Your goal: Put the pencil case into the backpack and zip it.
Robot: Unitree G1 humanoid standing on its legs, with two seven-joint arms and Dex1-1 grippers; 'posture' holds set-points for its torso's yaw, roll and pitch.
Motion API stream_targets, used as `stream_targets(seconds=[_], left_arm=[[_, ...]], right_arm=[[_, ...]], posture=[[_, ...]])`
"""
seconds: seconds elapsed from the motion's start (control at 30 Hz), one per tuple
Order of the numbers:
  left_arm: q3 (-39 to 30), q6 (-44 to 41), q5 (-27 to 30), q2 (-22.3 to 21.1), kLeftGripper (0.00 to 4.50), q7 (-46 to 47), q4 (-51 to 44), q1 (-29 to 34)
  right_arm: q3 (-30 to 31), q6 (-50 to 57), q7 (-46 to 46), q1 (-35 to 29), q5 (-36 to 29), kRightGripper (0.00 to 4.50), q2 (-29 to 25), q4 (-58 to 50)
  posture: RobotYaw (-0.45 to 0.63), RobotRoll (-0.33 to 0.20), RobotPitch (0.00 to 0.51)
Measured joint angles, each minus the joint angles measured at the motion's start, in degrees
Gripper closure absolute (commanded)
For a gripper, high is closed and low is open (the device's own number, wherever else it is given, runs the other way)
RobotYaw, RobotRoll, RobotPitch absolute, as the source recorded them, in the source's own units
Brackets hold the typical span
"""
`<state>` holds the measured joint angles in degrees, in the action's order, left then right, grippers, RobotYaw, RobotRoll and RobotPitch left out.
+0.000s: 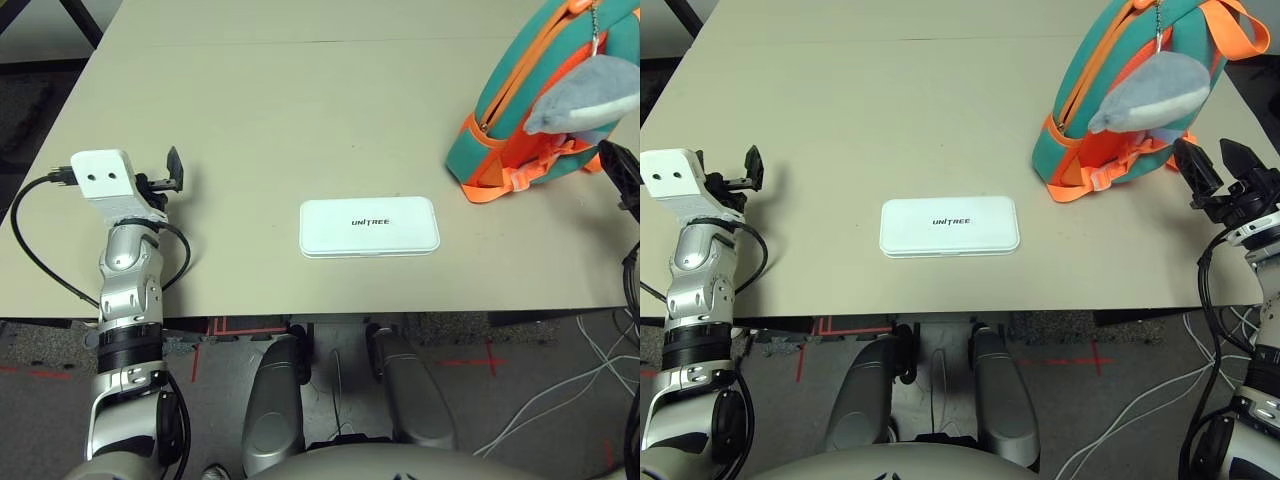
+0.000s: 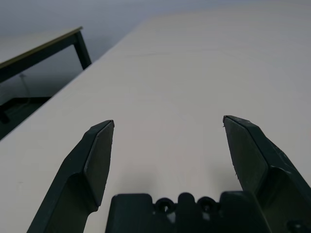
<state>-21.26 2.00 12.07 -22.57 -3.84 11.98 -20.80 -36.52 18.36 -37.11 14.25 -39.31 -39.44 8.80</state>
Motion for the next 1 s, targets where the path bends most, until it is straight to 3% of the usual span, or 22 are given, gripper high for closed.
stream_targets(seconds=[0.3, 0.5, 0.67, 0.83, 1.0], left_arm=[[1.97, 1.19, -0.45, 1.64, 0.0, -1.04, 4.34, -1.49], [2.49, -1.46, 2.02, -2.44, 0.0, -8.59, 4.33, -7.02], [3.63, -16.42, 10.56, -9.93, 0.0, -22.63, -0.35, -7.79], [2.34, -39.12, 24.66, -15.86, 0.0, -31.14, -5.13, -9.08], [-0.03, -58.57, 37.18, -16.19, 0.0, -34.24, -3.1, -14.42]], right_arm=[[-0.75, 0.2, -0.61, -2.89, -0.36, 0.03, -0.55, -1.73], [-7.58, 13.8, 2.86, -4.56, -9.36, 0.03, -7.71, -9.2], [-16.08, 37.16, 5.66, -7.2, -24.42, 0.03, -17.11, -9.56], [-15.83, 54.7, 5.83, -8.25, -36.93, 0.03, -21.05, -8.62], [-6.6, 62.63, 10.43, -2.76, -44.28, 1.74, -19.86, -7.77]], posture=[[-0.18, 0.0, 0.295], [-0.16, 0.0, 0.295], [-0.12, 0.0, 0.281], [-0.1, 0.0, 0.275], [-0.07, 0.0, 0.272]])
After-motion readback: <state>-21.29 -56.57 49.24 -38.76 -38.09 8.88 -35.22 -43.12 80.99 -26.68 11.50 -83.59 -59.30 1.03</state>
